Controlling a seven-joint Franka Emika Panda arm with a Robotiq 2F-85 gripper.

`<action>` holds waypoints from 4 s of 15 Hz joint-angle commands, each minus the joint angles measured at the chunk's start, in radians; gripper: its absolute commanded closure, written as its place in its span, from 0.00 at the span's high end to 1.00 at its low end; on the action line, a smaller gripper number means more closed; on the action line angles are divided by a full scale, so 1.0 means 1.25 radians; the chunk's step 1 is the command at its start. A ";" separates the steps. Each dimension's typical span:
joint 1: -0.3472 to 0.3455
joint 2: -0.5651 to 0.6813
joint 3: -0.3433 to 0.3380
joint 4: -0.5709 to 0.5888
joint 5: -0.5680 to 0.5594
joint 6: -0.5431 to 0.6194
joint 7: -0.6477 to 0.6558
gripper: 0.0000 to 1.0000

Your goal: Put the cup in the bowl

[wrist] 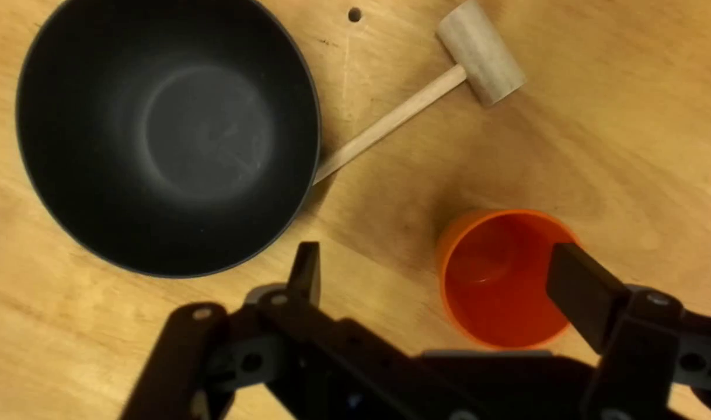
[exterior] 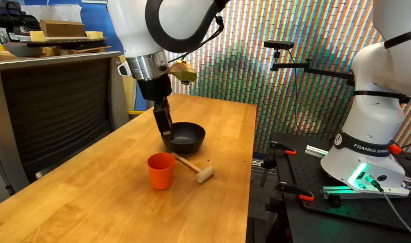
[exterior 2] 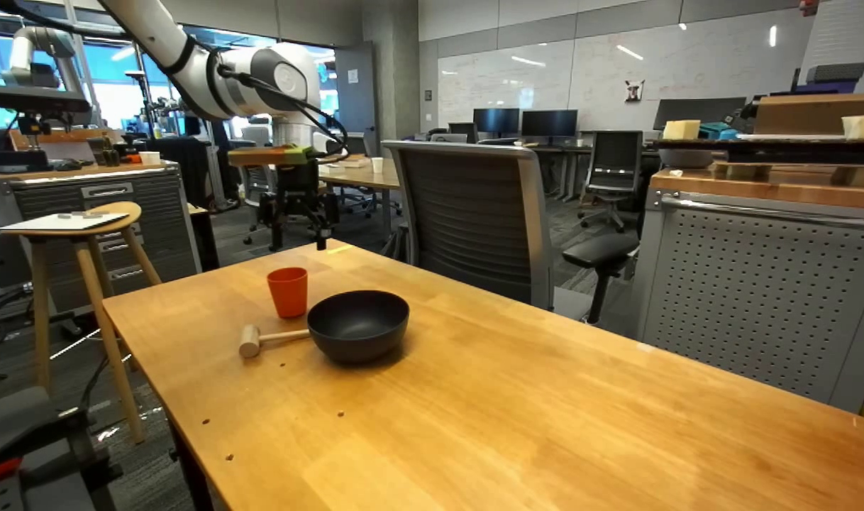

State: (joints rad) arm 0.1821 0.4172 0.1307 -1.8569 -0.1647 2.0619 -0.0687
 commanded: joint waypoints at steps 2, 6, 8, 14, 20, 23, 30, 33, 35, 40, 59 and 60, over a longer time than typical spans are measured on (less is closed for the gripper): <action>0.003 0.098 -0.015 0.126 -0.004 -0.060 0.007 1.00; -0.003 0.153 -0.011 0.168 0.022 -0.083 -0.004 1.00; -0.004 0.178 -0.007 0.186 0.036 -0.090 -0.004 1.00; -0.009 0.226 0.000 0.192 0.093 -0.086 0.003 0.74; -0.014 0.223 0.002 0.184 0.127 -0.081 0.001 0.26; -0.019 0.211 0.002 0.177 0.136 -0.080 -0.002 0.04; -0.038 0.089 -0.014 0.099 0.137 -0.046 0.017 0.01; -0.044 -0.022 -0.056 0.034 0.113 -0.013 0.090 0.01; -0.054 -0.084 -0.088 -0.001 0.092 -0.013 0.134 0.01; -0.084 -0.137 -0.138 -0.080 0.051 -0.010 0.247 0.01; -0.109 -0.044 -0.131 -0.123 0.095 0.102 0.235 0.69; -0.099 -0.080 -0.126 -0.138 0.080 0.110 0.231 0.77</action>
State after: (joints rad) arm 0.0319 0.4490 -0.0438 -1.9738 -0.0459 2.1846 0.2514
